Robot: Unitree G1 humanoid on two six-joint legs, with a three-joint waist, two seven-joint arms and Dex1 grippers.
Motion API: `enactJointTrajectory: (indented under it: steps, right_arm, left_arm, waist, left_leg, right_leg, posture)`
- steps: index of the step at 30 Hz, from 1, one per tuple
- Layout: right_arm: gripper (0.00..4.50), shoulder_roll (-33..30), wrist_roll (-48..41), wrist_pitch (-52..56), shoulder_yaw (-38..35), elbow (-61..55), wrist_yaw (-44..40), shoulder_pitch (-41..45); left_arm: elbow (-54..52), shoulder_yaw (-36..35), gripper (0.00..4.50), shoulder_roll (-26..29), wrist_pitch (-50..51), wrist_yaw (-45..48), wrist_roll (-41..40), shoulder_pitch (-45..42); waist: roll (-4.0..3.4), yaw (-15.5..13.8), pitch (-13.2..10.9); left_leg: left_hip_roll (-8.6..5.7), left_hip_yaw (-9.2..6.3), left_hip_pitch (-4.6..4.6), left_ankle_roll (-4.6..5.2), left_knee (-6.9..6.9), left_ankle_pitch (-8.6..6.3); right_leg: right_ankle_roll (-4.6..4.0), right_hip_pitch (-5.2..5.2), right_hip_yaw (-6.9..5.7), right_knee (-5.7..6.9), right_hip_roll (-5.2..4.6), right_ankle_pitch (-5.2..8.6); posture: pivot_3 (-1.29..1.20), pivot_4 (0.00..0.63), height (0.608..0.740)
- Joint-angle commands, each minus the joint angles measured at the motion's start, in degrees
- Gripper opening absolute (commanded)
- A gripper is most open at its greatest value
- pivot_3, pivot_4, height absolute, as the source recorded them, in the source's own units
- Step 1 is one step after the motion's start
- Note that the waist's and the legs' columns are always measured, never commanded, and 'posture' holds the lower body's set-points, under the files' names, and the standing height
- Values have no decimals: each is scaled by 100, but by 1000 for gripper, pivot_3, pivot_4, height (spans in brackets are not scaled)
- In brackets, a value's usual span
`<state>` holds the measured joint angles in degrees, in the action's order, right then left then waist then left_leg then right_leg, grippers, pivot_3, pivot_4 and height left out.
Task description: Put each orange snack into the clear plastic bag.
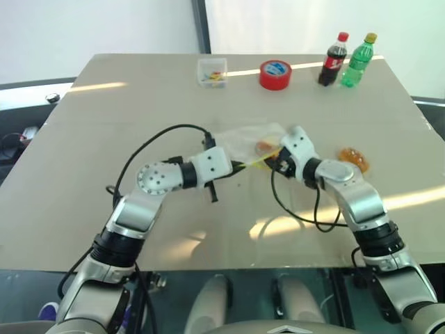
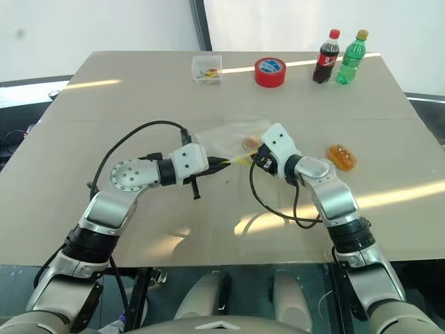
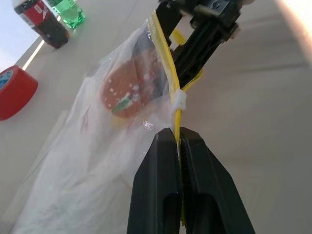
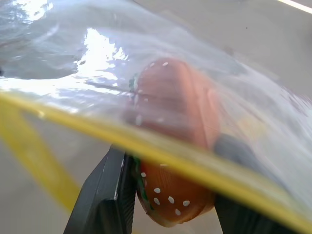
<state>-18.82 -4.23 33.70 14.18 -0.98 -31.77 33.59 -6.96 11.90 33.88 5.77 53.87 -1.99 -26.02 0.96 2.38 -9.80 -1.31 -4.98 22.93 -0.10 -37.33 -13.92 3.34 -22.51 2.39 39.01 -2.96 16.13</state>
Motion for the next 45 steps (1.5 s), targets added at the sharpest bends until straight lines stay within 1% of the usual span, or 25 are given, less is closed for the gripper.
enactJointTrajectory:
  steps: [1, 4, 6, 8, 9, 10, 14, 17, 19, 22, 25, 26, 27, 29, 32, 36, 38, 42, 45]
  right_arm:
    - [2126, 129, 323, -552, 203, 456, 84, 320]
    - [2126, 214, 546, -869, 330, 938, 93, 493]
    - [2698, 359, 466, -941, 182, 1000, 171, 551]
    - [3315, 373, 438, -980, -32, 744, 333, 480]
    - [3747, 361, 430, -976, -114, 613, 380, 430]
    - [4196, 173, 502, -866, -131, 300, 332, 296]
    - [4196, -288, 112, -32, -635, -1180, 114, -288]
    - [4196, -647, -206, 311, -1062, -2204, -50, -845]
    - [4196, -906, -312, 348, -1423, -2597, -55, -1329]
    - [4196, -1239, -460, 252, -1775, -2856, -164, -1949]
    - [4196, -1465, -703, 217, -2056, -3034, -271, -2349]
    - [4196, -1505, -734, 230, -2053, -3040, -244, -2341]
    - [4196, -1426, -752, 350, -1950, -2952, -128, -2162]
    - [4196, -1242, -698, 546, -1608, -2687, 100, -1780]
    - [4196, -1038, -526, 572, -1109, -2277, 207, -1370]
    - [4196, -951, 182, 149, -119, -1378, 185, -570]
    - [4196, -905, 360, -9, 151, -1164, 114, -360]
    - [4196, -730, 633, -378, 370, -695, 150, -78]
    - [4196, -441, 696, -759, 381, -238, 194, 165]
  left_arm:
    - [-348, -50, 0, -5, -63, 33, -141, 8]
    - [-386, -99, 0, -46, 125, -32, -199, 15]
    - [-371, -157, 0, -82, 276, -132, -200, 0]
    - [-307, -198, 0, -99, 454, -269, -153, -19]
    - [-282, -207, 0, -107, 508, -327, -139, -26]
    - [-243, -244, 0, -166, 657, -401, -201, -48]
    - [-55, -294, 0, -284, 894, -655, -185, -174]
    - [118, -311, 0, -350, 913, -796, -135, -262]
    - [243, -293, 0, -364, 847, -858, -80, -321]
    - [352, -303, 0, -400, 853, -939, -91, -389]
    - [424, -274, 0, -366, 735, -971, -24, -438]
    - [458, -240, 0, -351, 594, -955, 8, -470]
    - [439, -178, 0, -376, 441, -936, 25, -505]
    - [346, -4, 0, -400, 90, -889, 107, -542]
    - [261, 177, 0, -413, -263, -830, 283, -573]
    - [277, 354, 0, -433, -328, -897, 683, -784]
    - [275, 402, 0, -431, -257, -971, 908, -865]
    - [172, 388, 0, -478, -117, -1024, 1006, -889]
    - [123, 356, 0, -474, 17, -1109, 1138, -906]
  waist:
    - [0, 9, 0]
    - [0, 3, 0]
    - [0, 3, 0]
    - [0, 2, 0]
    - [0, 1, 0]
    - [-1, -17, -1]
    - [-1, -57, 0]
    - [-1, -52, -1]
    - [0, -52, 0]
    - [0, -51, 0]
    - [0, -22, 0]
    - [0, -13, 0]
    - [0, 2, 0]
    - [0, 5, 0]
    - [0, -14, 0]
    - [-2, -23, -2]
    - [-2, -31, -2]
    - [-2, -23, -2]
    - [-1, -12, -1]
  left_leg:
    - [0, 2, 0, 0, 0, 0]
    - [-1, 2, 0, 0, 1, 0]
    - [-2, 2, 1, 0, 0, 0]
    - [-1, 1, 1, 0, 0, 0]
    - [0, 1, 2, 0, 0, 0]
    - [1, 1, 2, 0, 0, 0]
    - [-1, -6, 10, 0, -2, 0]
    - [0, -6, 13, 0, 0, 0]
    - [-1, -8, 13, 1, 0, 0]
    - [-2, -5, 9, 1, -1, 0]
    - [-3, -2, 3, 1, -2, 0]
    - [-2, -2, 3, 1, -1, -1]
    - [-2, -1, 2, 1, -2, -1]
    - [0, 3, -6, 1, -2, 0]
    - [1, 1, -8, 0, -2, 0]
    - [-8, 3, 2, 0, -1, 0]
    - [-8, 3, 4, 0, -1, 0]
    - [-7, 0, 6, 0, 0, 1]
    - [-7, 1, 6, 0, -2, 1]
  right_leg:
    - [0, -2, 2, 1, 1, 0]
    - [0, -4, 2, 4, 3, 0]
    - [0, -4, 2, 3, 2, 0]
    - [0, -5, 2, 3, 2, 0]
    - [0, -6, 2, 3, 3, 0]
    - [0, -7, 2, 4, 2, 0]
    - [0, -7, -5, -1, -4, 0]
    - [0, -8, -5, -2, -3, 0]
    - [0, -7, -6, -2, -3, 0]
    - [1, -1, -5, -1, -3, 0]
    - [1, 2, -3, 1, -2, 0]
    - [1, 2, -3, 1, 1, 0]
    - [1, 2, -2, 2, 1, 0]
    - [1, 5, 3, 5, 4, 0]
    - [0, 5, 2, 8, 6, 0]
    - [0, 1, 3, -2, -1, 0]
    - [1, 1, 2, -6, -2, 0]
    - [0, 0, -2, -7, 0, 0]
    - [1, -1, -1, -5, -1, 0]
  posture:
    - [0, 150, 740]
    - [0, 150, 740]
    - [0, 150, 740]
    - [0, 150, 740]
    - [0, 150, 740]
    - [0, 150, 740]
    - [0, 150, 740]
    - [0, 150, 740]
    - [0, 150, 740]
    - [0, 150, 740]
    - [0, 150, 740]
    - [0, 150, 740]
    - [0, 150, 740]
    - [0, 150, 740]
    - [0, 150, 740]
    - [0, 150, 740]
    - [0, 150, 740]
    - [0, 150, 740]
    - [0, 150, 740]
